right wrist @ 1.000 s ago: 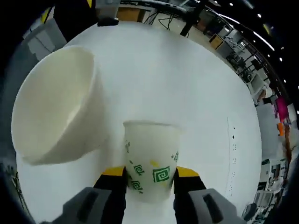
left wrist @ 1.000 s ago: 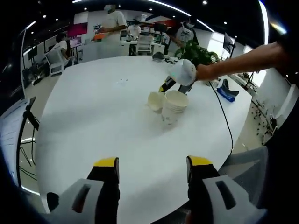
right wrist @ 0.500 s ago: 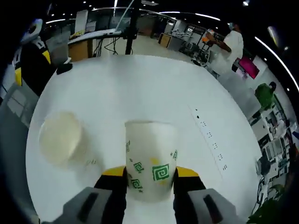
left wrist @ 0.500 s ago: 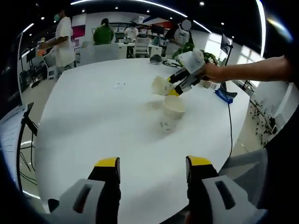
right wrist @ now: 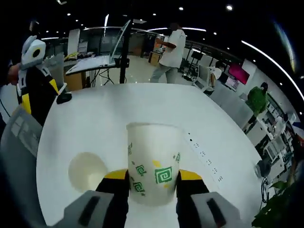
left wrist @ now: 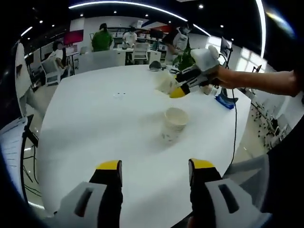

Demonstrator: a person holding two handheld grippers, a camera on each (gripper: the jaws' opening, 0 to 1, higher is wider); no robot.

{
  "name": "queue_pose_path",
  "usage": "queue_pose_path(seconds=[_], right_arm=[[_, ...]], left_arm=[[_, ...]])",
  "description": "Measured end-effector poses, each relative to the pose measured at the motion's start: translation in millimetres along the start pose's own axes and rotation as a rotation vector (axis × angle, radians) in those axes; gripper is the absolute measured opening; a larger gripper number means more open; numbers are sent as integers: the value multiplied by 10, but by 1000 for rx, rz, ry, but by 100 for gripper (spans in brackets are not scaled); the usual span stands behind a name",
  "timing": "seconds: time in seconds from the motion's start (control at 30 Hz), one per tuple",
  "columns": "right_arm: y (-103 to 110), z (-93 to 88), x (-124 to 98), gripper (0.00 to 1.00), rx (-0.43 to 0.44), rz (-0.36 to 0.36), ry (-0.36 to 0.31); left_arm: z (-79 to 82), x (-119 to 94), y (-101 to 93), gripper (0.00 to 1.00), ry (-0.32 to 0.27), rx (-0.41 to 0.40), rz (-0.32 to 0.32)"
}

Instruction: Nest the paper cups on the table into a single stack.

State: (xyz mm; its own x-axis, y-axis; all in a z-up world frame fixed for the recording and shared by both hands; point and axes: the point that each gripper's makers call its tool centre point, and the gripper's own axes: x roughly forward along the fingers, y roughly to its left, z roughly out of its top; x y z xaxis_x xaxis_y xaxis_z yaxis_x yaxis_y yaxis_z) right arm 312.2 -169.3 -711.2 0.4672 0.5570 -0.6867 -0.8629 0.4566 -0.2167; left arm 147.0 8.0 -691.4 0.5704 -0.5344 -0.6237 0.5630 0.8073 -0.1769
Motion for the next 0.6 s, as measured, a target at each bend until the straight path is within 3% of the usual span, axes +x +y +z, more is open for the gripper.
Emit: queue_pose_path(seconds=[0.2,0.53,0.6], right_arm=[[13,139,-96,37,7,-21,-53],[260,307,-159,37,-18,-13,-97],[391,353,-196,37,-26,-7,-106]], left_arm=[[205,3,37,53,-39,-5,-8],[563,47,-54,53,-100,-1,-75],[667,31,-127,53,-120,-1,-96]])
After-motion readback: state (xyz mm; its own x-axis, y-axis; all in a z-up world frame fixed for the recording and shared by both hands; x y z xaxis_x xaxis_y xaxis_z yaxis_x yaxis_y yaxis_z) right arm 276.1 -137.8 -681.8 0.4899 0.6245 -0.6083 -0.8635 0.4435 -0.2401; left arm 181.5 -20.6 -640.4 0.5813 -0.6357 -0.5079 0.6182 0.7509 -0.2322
